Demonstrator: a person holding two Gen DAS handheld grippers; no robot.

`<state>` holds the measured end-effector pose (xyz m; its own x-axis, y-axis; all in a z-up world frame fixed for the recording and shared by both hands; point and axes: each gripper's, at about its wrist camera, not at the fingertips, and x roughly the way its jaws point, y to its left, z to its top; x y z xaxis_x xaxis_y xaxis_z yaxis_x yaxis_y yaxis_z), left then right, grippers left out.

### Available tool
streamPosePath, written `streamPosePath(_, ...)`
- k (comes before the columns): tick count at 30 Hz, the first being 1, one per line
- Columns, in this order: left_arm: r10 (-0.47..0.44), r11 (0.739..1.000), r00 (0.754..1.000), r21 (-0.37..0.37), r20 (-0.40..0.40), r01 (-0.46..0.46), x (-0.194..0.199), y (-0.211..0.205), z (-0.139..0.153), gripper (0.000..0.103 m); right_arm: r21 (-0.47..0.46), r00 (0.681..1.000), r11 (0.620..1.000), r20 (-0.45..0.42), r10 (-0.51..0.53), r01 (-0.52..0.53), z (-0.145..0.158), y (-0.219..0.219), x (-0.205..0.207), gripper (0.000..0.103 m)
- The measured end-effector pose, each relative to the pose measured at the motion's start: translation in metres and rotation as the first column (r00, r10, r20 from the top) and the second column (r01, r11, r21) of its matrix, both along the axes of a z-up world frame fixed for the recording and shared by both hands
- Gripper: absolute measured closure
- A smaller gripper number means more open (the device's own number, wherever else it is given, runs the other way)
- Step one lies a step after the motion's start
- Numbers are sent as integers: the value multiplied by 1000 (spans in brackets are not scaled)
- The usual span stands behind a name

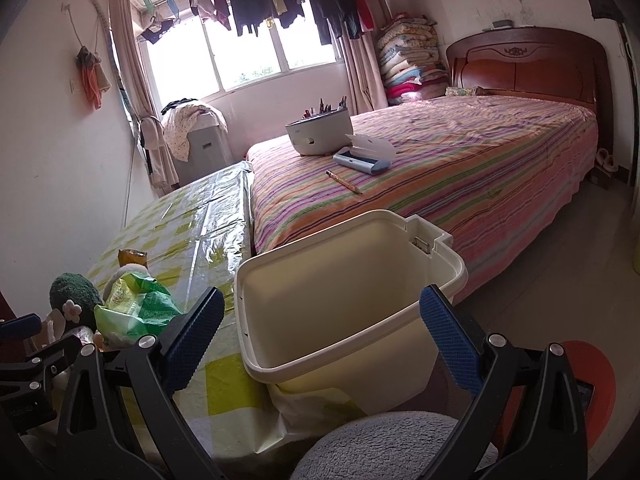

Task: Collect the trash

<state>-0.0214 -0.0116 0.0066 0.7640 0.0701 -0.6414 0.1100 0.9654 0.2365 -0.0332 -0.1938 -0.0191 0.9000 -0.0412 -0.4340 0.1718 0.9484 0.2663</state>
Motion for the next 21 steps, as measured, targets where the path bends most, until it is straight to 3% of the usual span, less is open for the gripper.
streamPosePath(21, -29, 999, 999, 33, -30, 29, 27, -35, -9, 26, 122, 999, 992, 11, 34, -35, -12, -28, -2, 6)
